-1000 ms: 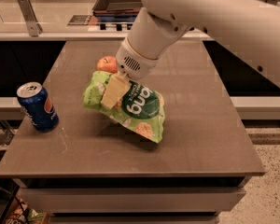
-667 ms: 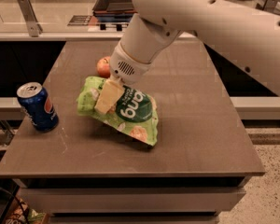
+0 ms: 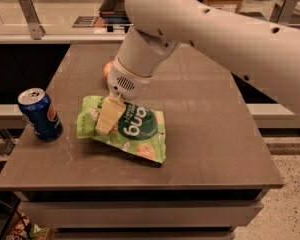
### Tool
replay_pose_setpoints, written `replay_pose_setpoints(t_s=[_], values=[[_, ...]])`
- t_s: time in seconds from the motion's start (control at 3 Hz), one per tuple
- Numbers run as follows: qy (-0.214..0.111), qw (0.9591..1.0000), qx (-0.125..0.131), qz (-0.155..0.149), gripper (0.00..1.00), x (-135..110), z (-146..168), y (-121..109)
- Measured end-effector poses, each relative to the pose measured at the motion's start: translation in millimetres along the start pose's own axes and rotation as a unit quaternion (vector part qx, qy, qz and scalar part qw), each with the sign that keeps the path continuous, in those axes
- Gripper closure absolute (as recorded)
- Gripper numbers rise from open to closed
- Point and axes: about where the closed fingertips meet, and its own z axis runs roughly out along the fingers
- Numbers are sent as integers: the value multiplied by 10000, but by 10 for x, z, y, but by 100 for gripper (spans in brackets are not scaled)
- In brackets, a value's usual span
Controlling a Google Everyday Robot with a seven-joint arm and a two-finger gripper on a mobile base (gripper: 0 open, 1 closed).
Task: Move green rice chip bag near pepsi can
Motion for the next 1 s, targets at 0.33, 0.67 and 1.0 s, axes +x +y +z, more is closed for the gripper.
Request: replay_pose_setpoints(t_s=[0.33, 0.67, 1.0], values=[[119, 9998, -132, -12, 63, 62, 93, 91], [122, 9998, -131, -25, 39, 55, 96, 100], [126, 9998, -132, -37, 16, 49, 99, 111]])
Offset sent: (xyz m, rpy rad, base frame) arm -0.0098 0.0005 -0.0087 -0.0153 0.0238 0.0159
